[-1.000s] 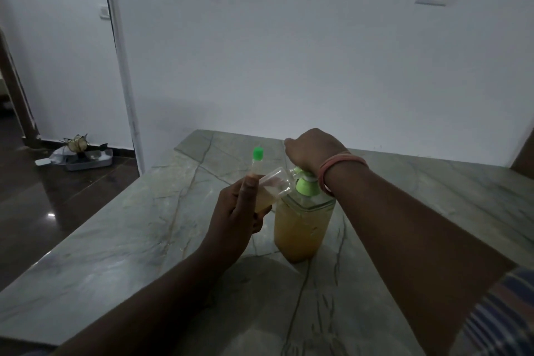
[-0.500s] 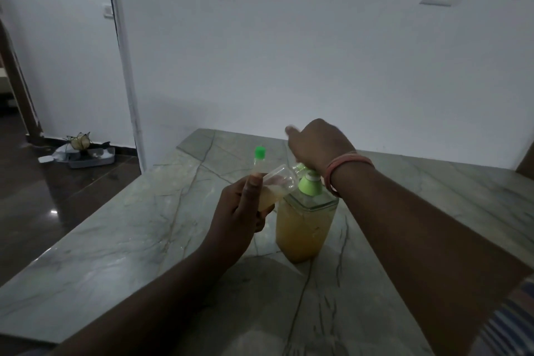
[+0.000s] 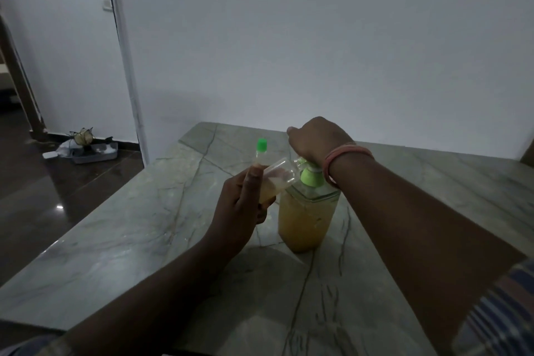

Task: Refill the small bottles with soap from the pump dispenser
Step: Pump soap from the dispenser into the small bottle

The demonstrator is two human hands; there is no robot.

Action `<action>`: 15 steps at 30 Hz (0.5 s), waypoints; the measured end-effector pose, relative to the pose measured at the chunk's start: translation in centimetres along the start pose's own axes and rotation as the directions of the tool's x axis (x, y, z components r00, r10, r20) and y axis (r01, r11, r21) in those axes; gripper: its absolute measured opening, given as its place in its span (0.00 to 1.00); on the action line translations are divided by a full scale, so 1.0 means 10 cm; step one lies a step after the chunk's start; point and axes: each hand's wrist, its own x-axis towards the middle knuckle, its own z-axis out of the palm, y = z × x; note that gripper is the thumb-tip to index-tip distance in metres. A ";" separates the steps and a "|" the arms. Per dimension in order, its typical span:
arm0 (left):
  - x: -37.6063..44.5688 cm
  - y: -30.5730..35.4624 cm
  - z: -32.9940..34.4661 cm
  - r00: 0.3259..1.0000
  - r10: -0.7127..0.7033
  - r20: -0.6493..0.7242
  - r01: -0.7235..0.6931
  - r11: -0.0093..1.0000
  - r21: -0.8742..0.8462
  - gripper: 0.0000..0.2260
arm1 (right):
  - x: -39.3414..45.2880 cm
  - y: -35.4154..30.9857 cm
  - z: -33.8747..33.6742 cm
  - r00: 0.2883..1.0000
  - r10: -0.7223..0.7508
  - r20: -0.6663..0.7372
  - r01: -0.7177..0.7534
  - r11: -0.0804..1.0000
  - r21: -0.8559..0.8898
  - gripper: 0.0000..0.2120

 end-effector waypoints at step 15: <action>0.00 -0.02 0.01 1.000 0.004 0.000 -0.004 1.000 -0.021 0.27 | 0.01 -0.02 -0.04 0.999 0.011 0.049 -0.011 1.000 0.000 0.15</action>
